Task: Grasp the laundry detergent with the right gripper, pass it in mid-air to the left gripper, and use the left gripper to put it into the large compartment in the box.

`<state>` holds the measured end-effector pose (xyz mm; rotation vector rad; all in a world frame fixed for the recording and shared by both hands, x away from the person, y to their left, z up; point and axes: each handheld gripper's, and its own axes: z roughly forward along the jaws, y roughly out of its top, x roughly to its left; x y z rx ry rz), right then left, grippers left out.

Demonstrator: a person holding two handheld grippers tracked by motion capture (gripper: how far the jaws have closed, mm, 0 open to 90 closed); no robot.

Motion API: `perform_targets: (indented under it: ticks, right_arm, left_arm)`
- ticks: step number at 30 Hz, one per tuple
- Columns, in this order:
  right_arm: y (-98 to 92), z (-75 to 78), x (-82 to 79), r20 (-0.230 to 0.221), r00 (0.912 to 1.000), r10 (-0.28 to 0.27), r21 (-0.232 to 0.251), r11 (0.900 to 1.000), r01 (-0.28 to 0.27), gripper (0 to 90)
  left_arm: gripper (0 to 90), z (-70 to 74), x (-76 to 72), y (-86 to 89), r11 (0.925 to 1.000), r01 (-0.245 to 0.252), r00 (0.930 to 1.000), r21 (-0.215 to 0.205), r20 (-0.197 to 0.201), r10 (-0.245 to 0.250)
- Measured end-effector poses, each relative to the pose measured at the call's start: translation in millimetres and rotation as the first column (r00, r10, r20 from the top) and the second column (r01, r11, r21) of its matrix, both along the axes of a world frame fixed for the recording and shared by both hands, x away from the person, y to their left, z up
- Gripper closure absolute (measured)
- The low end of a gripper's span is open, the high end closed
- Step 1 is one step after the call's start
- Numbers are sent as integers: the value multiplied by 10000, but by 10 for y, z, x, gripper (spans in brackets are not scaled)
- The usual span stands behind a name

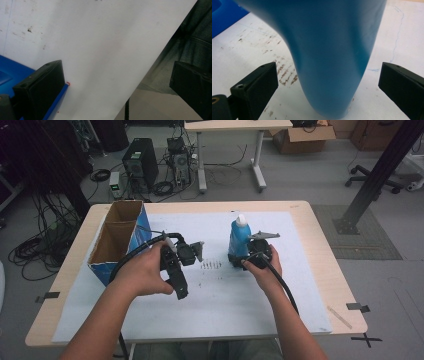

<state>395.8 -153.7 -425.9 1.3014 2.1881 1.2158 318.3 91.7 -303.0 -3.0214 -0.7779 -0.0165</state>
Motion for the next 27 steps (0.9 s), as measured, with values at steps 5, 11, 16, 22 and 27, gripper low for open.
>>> perform_targets:
  ticks: [5, 11, 16, 22, 27]
  right_arm:
    - [3, -19, 1, 160, 9996, -244, 294, 9993, 240, 23]
    - [43, -35, -12, 608, 9976, -323, 334, 9990, 303, 18]
    - [53, -51, -24, 963, 9937, -564, 359, 9979, 532, 16]
    - [66, -72, -23, 1355, 9882, -717, 477, 9967, 658, 15]
    - [88, -103, -3, 1495, 9853, -822, 517, 9958, 753, 16]
  left_arm:
    - [2, 6, -10, -2, 10000, 16, 10000, 20, 0, -16]
    - [2, -1, -19, -14, 9999, 88, 10000, 66, -5, -88]
    - [2, -7, -25, -19, 10000, 75, 10000, 57, -4, -75]
    - [2, -23, -32, -12, 9999, 82, 10000, 74, -47, -82]
    - [2, -26, -37, 3, 10000, 48, 10000, 83, -47, -47]
